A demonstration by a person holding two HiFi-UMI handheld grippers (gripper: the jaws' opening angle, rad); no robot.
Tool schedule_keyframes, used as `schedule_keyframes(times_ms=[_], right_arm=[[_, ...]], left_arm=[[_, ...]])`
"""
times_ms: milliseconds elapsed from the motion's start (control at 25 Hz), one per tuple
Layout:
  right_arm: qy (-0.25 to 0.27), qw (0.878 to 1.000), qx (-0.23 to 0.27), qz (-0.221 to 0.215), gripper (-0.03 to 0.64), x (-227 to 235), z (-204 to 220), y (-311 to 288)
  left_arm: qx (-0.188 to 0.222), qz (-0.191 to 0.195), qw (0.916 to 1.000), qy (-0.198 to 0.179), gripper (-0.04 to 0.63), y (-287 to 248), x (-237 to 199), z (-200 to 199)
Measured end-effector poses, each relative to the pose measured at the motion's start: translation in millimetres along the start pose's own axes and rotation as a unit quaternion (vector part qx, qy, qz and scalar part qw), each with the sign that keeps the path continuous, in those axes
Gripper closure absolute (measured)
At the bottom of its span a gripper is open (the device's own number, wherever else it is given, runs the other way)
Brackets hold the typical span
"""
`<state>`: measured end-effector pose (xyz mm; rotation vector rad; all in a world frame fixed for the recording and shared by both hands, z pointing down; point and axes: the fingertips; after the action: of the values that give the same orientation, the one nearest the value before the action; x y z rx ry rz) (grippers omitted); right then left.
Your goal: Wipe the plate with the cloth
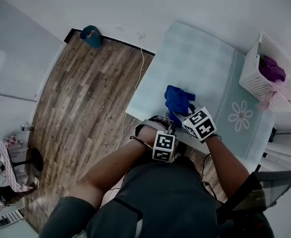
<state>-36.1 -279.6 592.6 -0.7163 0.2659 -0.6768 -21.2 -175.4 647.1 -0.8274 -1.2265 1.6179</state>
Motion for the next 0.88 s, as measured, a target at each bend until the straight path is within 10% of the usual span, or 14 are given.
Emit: schedule_keyframes(times_ms=[360, 880], right_arm=[[0.041, 0.993, -0.084, -0.07, 0.482, -9, 44, -8], [0.023, 0.996, -0.083, -0.008, 0.482, 19, 74, 67]], left_arm=[[0.003, -0.001, 0.9998, 0.017, 0.531, 3, 0, 6], [0.024, 0.002, 0.9985, 0.049, 0.529, 4, -1, 7]])
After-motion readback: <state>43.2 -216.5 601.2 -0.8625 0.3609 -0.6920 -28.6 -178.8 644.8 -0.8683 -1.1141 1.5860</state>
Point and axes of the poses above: the fingertips, and each gripper's own axes: y backward along the fingers, x to its right, z out of its underside, and after that the axes turned 14 degrees about z, right-handed
